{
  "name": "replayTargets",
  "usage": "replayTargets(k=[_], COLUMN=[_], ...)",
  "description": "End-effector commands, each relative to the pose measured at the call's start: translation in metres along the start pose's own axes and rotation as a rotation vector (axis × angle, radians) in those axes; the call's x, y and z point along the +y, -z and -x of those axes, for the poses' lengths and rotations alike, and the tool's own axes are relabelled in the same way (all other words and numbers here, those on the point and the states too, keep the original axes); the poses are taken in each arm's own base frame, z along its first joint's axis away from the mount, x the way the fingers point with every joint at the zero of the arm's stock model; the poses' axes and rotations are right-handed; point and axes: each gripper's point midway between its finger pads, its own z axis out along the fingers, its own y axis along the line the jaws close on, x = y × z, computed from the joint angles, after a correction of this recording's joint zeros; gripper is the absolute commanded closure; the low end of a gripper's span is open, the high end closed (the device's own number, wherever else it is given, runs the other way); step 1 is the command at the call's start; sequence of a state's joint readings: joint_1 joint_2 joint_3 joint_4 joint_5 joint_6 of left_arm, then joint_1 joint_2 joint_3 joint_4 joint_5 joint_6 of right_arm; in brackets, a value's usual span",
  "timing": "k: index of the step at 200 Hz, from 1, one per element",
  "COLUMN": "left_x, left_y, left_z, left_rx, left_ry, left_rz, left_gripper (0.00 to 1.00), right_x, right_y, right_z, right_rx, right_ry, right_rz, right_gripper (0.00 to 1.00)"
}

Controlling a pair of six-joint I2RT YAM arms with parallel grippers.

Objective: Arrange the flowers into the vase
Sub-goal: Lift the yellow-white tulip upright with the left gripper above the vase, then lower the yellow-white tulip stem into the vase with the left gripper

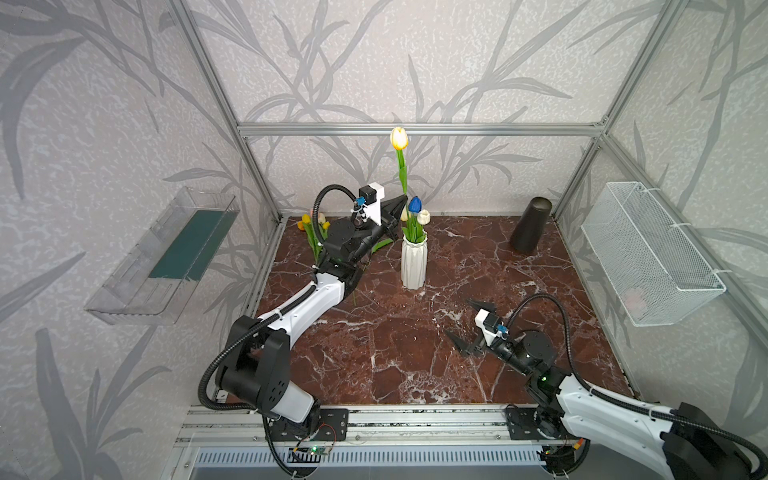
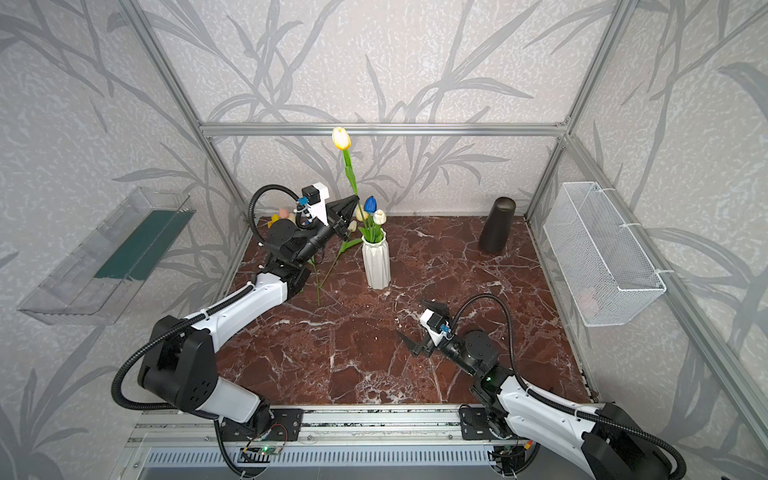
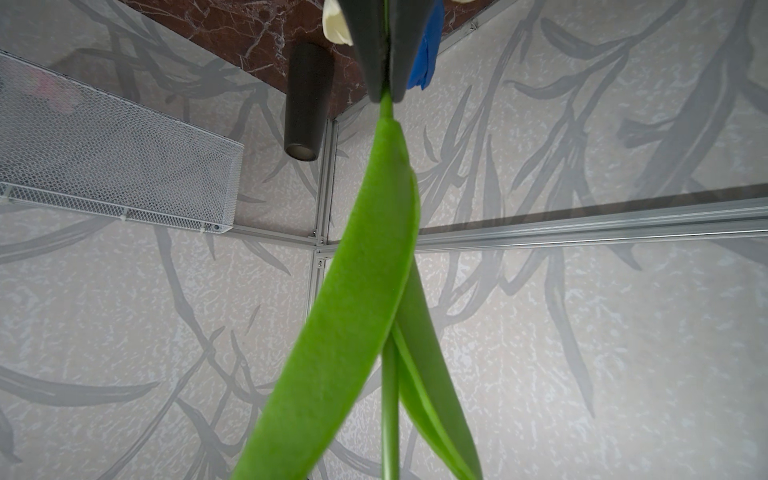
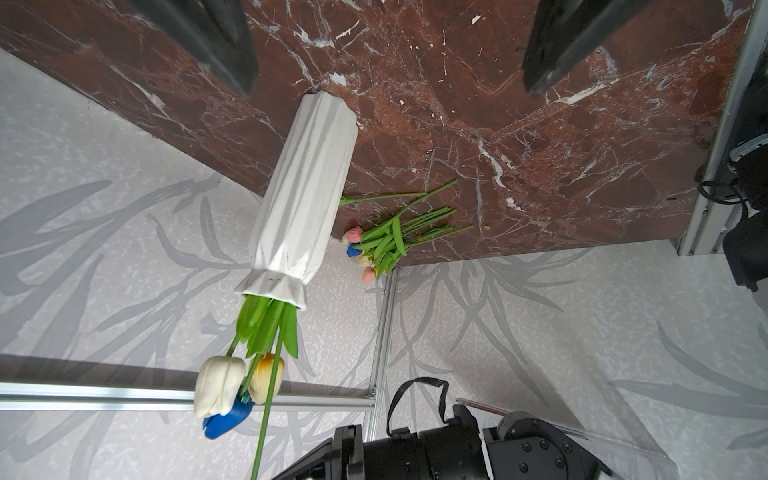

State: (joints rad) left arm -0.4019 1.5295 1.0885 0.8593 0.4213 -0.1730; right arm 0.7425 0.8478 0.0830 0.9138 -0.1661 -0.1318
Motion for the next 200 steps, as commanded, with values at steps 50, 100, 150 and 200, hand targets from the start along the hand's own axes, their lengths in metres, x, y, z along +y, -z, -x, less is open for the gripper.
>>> replayTargets(k=[50, 100, 150, 200], left_x=[0.0, 0.012, 0.022, 0.007], left_y=[-0.006, -0.006, -0.001, -0.013], left_z=[-0.022, -0.025, -0.026, -0.04], left_rx=[0.027, 0.019, 0.027, 0.053], left_ry=[-0.105, -0.147, -0.172, -0.139], left_rz=[0.056, 0.142, 0.207, 0.16], left_gripper=[1.0, 1.0, 1.0, 1.0], right_x=[0.0, 0.0, -0.001, -0.001], right_y=[-0.002, -0.001, 0.0, -0.001], right_z=[0.018, 0.02, 0.02, 0.019], right_rx=[-0.054, -0.06, -0.058, -0.056], right_ry=[0.013, 0.015, 0.016, 0.015], right_rz=[0.006, 0.005, -0.001, 0.0], right_gripper=[0.0, 0.0, 0.0, 0.0])
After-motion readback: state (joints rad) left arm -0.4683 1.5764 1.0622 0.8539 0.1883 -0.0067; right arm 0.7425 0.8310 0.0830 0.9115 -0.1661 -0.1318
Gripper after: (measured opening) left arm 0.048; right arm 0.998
